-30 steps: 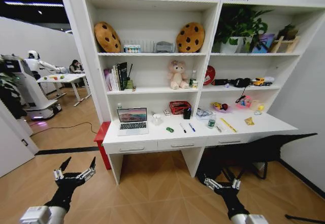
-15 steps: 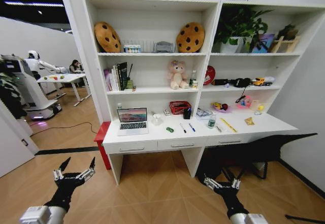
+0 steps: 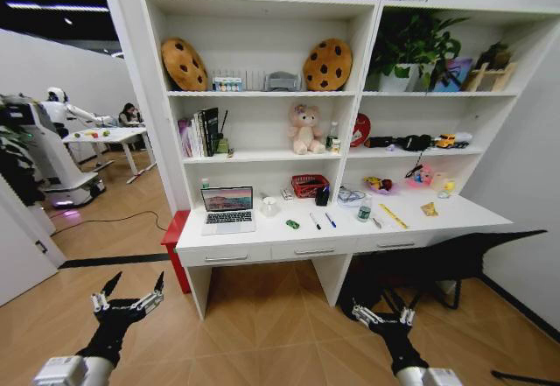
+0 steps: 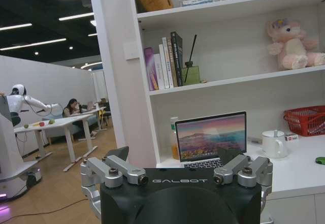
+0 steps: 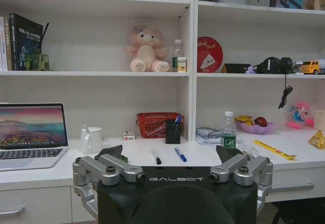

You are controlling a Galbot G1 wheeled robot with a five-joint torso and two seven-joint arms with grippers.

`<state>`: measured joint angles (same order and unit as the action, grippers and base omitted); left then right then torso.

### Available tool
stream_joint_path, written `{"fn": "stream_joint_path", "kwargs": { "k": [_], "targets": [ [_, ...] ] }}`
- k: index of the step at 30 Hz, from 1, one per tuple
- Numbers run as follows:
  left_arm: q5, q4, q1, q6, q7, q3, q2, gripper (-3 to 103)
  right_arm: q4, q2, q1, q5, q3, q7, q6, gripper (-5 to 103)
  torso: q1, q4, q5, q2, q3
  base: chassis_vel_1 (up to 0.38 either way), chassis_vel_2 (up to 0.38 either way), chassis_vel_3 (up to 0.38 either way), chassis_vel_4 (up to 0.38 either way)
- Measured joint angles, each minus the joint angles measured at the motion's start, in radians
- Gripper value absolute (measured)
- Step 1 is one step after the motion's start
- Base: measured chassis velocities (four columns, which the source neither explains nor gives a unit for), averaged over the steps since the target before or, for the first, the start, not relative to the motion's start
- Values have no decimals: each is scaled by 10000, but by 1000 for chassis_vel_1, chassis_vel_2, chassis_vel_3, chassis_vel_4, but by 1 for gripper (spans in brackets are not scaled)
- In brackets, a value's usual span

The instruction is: Organize the objects on the table.

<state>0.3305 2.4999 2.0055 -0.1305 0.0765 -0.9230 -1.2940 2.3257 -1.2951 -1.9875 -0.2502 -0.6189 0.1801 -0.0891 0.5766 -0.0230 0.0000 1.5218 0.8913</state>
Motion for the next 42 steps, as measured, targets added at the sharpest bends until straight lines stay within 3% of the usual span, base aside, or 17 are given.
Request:
{"fn": "stream_joint_path", "kwargs": {
  "k": [7,21,24,27,30,32,35,38,42],
  "targets": [
    [0,-3,9,4,-17,-12,42,94,-68,-60,-3,-34,7,-97,-319,100,-1,0,-5,0,1,-162,166,181,-167],
    [-71,-12,20,33,-38,48,-2,97,-86,-121,-98,66,31,-190,-423,100,3,0,3,-1,1,-283,278,283,-294],
    [-131,-50,16,51,-40,43,12,97,-126,-122,-134,160,27,-308,-430,100,3,-3,-9,-2,1,-380,367,370,-337],
    [-143,-54,27,60,-46,44,14,97,-133,-123,-155,208,42,-350,-476,100,6,1,6,-3,2,-368,353,348,-375],
    [-139,-64,18,61,-48,45,59,97,-133,-108,-162,267,58,-489,-612,100,11,-5,-13,-5,3,-294,340,352,-324],
    [-80,-69,-49,14,-54,41,122,97,-131,-68,-156,316,57,-557,-650,100,18,3,10,-8,5,-222,211,201,-115],
    [-44,-89,-183,-75,-64,40,136,97,-172,-33,-156,318,47,-558,-652,100,14,-1,-7,-7,4,-119,133,55,-49],
    [6,-144,-271,-129,-137,17,309,97,-224,31,-169,322,44,-558,-652,100,8,-3,1,-5,3,0,0,0,0],
    [257,-373,-409,-154,-213,-290,1030,97,-288,94,-193,334,43,-570,-653,100,-11,2,-1,5,-3,69,-54,-66,61]
  ]
}}
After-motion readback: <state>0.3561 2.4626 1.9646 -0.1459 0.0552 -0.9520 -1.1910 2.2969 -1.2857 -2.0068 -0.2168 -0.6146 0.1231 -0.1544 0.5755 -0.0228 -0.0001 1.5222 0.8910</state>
